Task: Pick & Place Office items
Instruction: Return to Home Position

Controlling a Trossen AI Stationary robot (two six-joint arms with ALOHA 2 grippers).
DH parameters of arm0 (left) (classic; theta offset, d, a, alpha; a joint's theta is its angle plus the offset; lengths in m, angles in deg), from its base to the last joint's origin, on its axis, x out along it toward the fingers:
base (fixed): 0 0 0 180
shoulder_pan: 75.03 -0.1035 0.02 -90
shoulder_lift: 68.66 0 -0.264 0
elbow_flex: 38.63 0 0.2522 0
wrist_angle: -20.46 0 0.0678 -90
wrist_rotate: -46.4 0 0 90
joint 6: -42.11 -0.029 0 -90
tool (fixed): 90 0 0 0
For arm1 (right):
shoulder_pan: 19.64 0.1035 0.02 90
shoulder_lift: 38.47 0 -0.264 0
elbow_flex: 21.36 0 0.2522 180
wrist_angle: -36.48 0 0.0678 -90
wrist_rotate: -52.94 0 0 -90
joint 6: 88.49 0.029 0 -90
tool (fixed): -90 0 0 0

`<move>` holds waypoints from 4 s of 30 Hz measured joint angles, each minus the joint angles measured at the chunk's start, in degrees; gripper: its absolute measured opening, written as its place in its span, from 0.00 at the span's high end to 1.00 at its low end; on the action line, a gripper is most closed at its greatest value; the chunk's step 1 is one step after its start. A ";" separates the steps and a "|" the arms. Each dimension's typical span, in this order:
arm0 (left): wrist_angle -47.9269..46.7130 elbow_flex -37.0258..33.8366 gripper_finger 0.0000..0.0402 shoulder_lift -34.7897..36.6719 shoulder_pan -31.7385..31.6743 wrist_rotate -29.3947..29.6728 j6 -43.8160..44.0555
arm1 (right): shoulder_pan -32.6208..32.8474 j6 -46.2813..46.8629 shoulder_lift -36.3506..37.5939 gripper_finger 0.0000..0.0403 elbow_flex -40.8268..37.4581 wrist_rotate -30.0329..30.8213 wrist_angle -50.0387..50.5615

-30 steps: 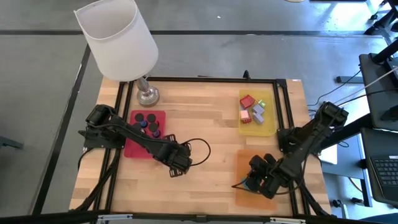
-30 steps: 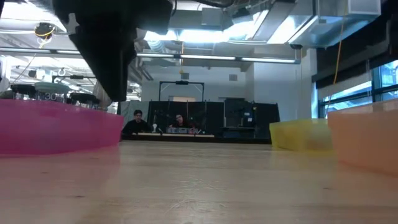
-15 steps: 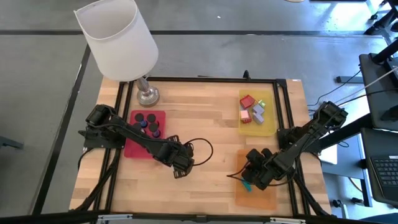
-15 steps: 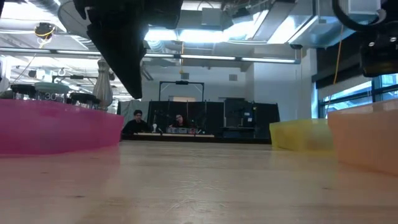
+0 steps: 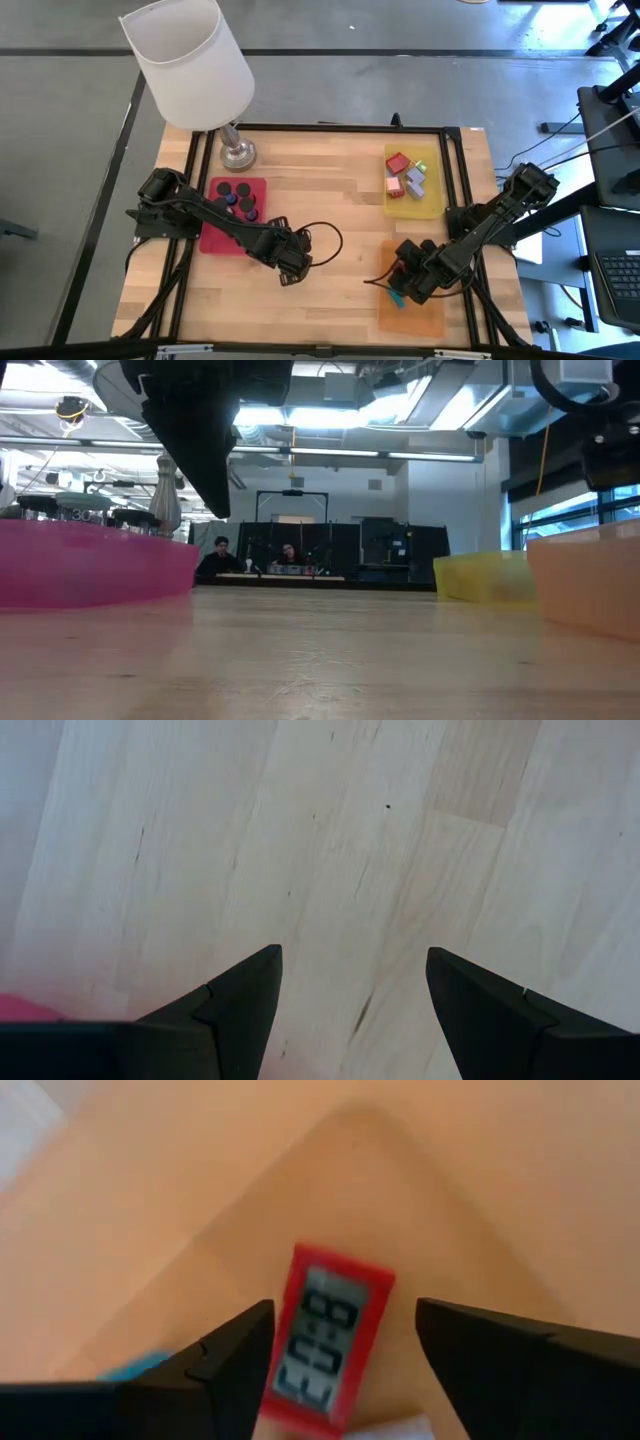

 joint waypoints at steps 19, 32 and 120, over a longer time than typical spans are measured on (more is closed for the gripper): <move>7.45 0.00 0.39 0.46 -0.76 -0.24 6.65 | -2.67 -38.42 2.43 0.32 16.77 -20.44 6.54; 23.61 0.02 0.39 22.85 1.32 5.38 -14.87 | -2.67 -47.80 2.77 0.32 21.22 -18.08 8.68; 1.27 -0.04 0.39 44.55 10.23 30.19 1.11 | -3.37 -74.48 87.91 0.32 -41.40 7.50 -48.00</move>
